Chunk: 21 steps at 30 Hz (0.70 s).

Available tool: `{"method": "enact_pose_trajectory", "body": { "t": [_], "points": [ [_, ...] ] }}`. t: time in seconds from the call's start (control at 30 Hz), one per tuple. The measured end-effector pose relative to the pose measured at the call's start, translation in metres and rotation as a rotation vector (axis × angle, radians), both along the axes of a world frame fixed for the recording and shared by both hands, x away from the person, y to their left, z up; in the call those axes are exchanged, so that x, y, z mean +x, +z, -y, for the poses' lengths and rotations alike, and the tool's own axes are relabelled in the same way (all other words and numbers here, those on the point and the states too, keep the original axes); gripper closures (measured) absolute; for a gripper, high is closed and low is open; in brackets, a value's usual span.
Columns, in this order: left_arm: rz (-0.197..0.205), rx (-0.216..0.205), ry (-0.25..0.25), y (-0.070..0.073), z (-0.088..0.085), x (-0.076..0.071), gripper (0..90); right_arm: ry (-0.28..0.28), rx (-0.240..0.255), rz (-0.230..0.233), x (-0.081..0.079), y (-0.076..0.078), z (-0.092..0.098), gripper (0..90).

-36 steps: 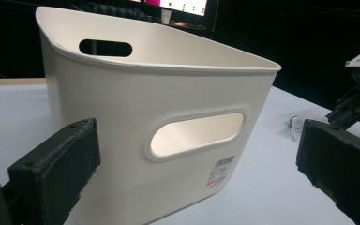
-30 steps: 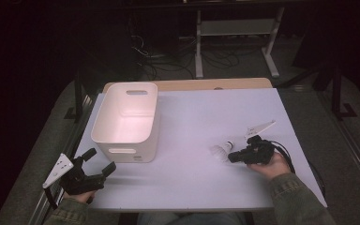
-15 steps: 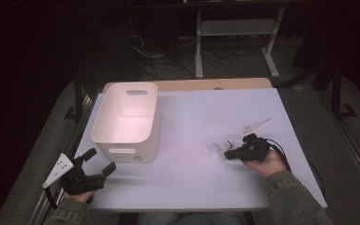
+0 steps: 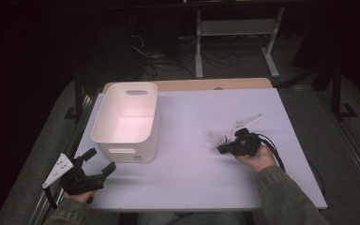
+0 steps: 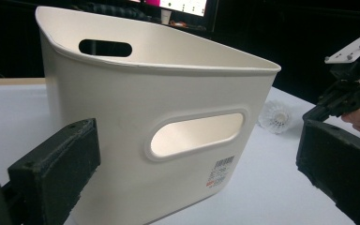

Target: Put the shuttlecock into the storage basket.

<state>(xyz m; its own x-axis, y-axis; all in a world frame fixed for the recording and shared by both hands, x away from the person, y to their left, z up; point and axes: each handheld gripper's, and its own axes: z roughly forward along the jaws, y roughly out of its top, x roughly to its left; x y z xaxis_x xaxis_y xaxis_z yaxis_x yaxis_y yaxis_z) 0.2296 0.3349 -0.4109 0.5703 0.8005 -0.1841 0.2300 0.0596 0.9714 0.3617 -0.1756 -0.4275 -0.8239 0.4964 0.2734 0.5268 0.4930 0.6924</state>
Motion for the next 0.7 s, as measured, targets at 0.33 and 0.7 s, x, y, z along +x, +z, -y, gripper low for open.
{"method": "enact_pose_trajectory", "body": {
  "t": [0.33,0.7],
  "points": [
    [-0.002,-0.001,-0.001,0.0,0.0,0.0,0.0,-0.03,-0.011,0.006,0.014,-0.002,-0.01,86.1],
    [-0.003,-0.004,0.0,0.0,0.0,0.0,0.0,-0.104,-0.009,0.02,0.023,-0.001,-0.007,84.3]
  ]
}}
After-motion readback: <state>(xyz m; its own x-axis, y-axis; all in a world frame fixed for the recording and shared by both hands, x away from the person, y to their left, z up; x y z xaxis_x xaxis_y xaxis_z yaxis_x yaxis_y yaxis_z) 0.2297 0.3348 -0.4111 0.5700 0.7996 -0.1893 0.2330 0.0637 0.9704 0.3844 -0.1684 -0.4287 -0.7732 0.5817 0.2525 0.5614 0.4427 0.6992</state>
